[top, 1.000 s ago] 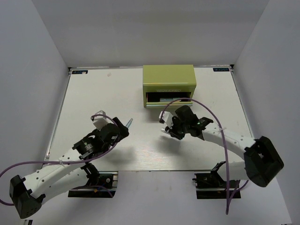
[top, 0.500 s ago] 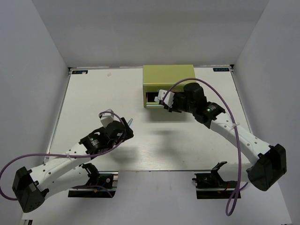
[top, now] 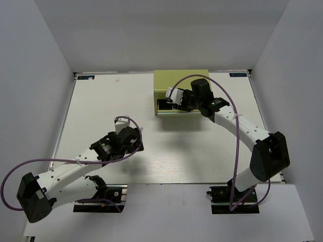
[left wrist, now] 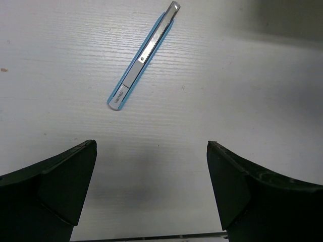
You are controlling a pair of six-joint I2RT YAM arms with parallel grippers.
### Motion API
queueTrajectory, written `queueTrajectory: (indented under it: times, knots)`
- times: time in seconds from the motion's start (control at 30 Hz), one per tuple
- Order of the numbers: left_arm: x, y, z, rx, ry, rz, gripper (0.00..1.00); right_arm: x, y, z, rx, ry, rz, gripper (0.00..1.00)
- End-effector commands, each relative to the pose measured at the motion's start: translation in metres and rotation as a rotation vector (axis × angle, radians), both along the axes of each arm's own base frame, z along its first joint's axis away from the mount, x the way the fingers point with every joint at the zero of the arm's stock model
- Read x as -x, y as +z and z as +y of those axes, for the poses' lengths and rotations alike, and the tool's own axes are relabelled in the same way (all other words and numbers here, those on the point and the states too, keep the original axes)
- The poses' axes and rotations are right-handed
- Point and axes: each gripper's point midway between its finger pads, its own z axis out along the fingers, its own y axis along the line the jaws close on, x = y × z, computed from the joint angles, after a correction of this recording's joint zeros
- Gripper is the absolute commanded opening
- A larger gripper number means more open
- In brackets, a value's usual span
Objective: Sort the stationery into containers
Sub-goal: Place the pen in the drawer, then close the drawer in the storage box.
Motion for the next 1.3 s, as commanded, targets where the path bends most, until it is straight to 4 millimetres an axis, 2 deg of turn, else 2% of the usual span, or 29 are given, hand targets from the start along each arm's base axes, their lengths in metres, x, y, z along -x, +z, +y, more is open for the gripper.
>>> queueTrajectory:
  times: [0.0,0.1,0.2,0.23,0.3,0.33,0.4,0.43,0.47,0.5,0.57,0.6,0.67,0.7,0.87,0.93,0.97,1.03,1.07,1.1,1.2,1.27]
  knots:
    - [-0.006,0.016,0.001,-0.015,-0.016,-0.041,1.00,-0.015,0.026,0.005,-0.029,0.001,-0.061,0.51]
    - [-0.007,0.015,-0.001,-0.015,-0.016,-0.041,1.00,-0.015,0.023,0.002,-0.030,-0.003,-0.049,0.56]
    - [-0.009,0.016,-0.002,-0.015,-0.023,-0.048,1.00,-0.013,0.025,0.003,-0.042,0.001,-0.038,0.56]
    - [-0.009,0.014,-0.002,-0.021,-0.023,-0.041,1.00,-0.009,0.033,0.007,-0.069,0.027,-0.027,0.47]
    - [-0.010,0.013,-0.003,-0.021,-0.023,-0.041,1.00,-0.001,0.032,0.004,-0.079,0.045,0.026,0.27]
    - [-0.010,0.013,-0.003,-0.028,-0.029,-0.042,1.00,0.010,0.041,0.016,-0.126,0.124,0.048,0.04]
    - [-0.013,0.015,-0.006,-0.030,-0.035,-0.047,1.00,0.027,0.033,0.017,-0.098,0.213,0.104,0.00]
    - [-0.013,0.012,-0.006,-0.038,-0.036,-0.040,1.00,0.057,0.026,0.021,-0.104,0.312,0.216,0.00]
    - [-0.013,0.012,-0.006,-0.038,-0.036,-0.040,1.00,0.062,0.022,0.022,-0.068,0.388,0.199,0.00]
    - [-0.013,0.010,-0.005,-0.052,-0.043,-0.035,1.00,0.081,0.014,0.019,-0.057,0.425,0.278,0.00]
    - [-0.013,0.011,-0.008,-0.047,-0.049,-0.030,1.00,0.090,0.007,0.022,-0.034,0.496,0.293,0.00]
    - [-0.013,0.011,-0.008,-0.047,-0.049,-0.030,1.00,0.100,-0.004,0.019,-0.011,0.519,0.345,0.00]
    - [-0.013,0.011,-0.008,-0.054,-0.056,-0.031,1.00,0.095,-0.017,0.019,0.019,0.530,0.374,0.00]
    - [-0.013,0.011,-0.008,-0.054,-0.056,-0.031,1.00,0.099,-0.023,0.016,0.037,0.533,0.408,0.00]
    - [-0.016,0.013,-0.010,-0.054,-0.062,-0.038,1.00,0.074,-0.045,0.016,0.076,0.446,0.403,0.00]
    - [-0.016,0.010,-0.011,-0.062,-0.062,-0.030,1.00,0.071,-0.048,0.014,0.070,0.407,0.405,0.00]
    - [-0.016,0.010,-0.011,-0.062,-0.062,-0.030,1.00,0.057,-0.049,0.015,0.081,0.369,0.343,0.00]
    - [-0.016,0.010,-0.011,-0.062,-0.062,-0.030,1.00,0.050,-0.057,0.011,0.077,0.293,0.352,0.00]
    - [-0.016,0.008,-0.011,-0.069,-0.062,-0.023,1.00,0.029,-0.056,0.011,0.089,0.236,0.270,0.00]
    - [-0.016,0.008,-0.011,-0.069,-0.062,-0.023,1.00,0.025,-0.060,0.009,0.087,0.196,0.272,0.00]
    - [-0.016,0.005,-0.011,-0.076,-0.063,-0.017,1.00,-0.009,-0.052,0.007,0.059,0.061,0.172,0.00]
    - [-0.017,0.004,-0.012,-0.076,-0.063,-0.017,1.00,-0.021,-0.052,0.005,0.055,-0.001,0.149,0.00]
